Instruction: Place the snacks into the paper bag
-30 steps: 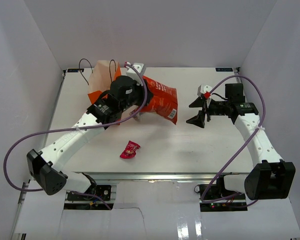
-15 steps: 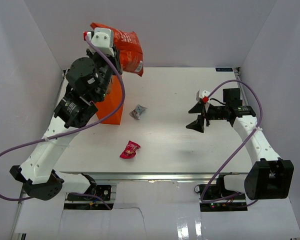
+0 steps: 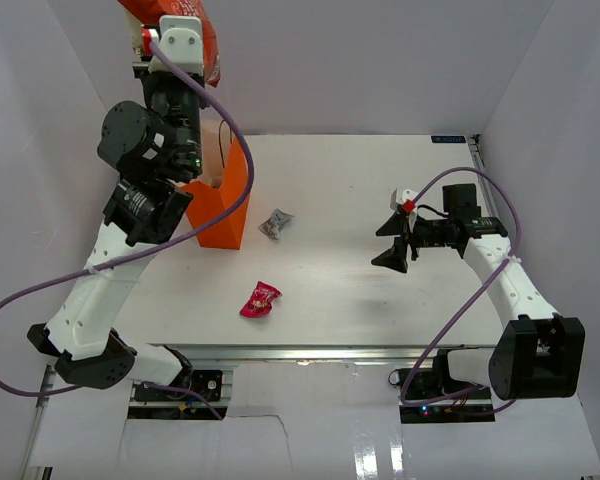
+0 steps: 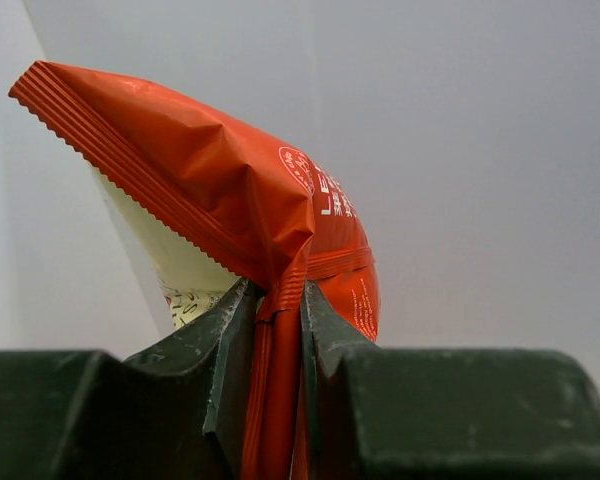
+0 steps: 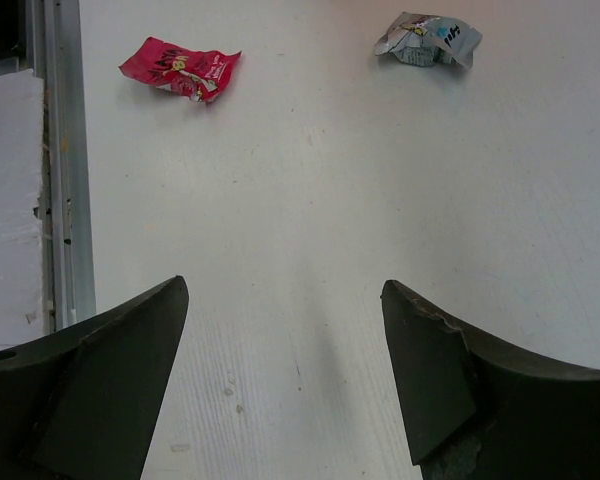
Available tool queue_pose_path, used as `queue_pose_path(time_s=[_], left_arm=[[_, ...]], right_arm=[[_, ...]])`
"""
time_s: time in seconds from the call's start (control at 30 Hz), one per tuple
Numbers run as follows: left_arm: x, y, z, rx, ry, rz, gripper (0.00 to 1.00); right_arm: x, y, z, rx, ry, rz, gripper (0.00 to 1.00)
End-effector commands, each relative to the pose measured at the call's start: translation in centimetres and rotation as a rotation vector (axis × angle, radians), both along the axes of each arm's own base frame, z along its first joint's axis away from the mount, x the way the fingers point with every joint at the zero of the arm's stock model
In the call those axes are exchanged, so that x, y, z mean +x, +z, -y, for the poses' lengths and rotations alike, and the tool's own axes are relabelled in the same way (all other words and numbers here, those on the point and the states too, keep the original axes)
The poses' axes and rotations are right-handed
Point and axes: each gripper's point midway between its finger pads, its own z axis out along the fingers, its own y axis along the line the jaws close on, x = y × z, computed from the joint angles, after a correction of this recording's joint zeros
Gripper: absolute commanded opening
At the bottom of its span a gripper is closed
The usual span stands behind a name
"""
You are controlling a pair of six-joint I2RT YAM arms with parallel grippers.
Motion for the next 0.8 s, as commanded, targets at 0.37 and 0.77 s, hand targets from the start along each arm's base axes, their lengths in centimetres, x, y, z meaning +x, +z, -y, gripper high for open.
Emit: queue_pose_path(time_s=[0.37, 0.77], left_arm=[[6.5, -7.6, -1.9, 0.159, 0.034, -0.223, 0.05], [5.5, -13.8, -1.0, 0.175, -0.07, -0.372, 0.04]], right_arm=[[-0.9, 0.4, 0.0, 0.032, 0.015, 0.022, 0.83], [-0.6, 0.1, 0.0, 0.036, 0.014, 0.002, 0.83]])
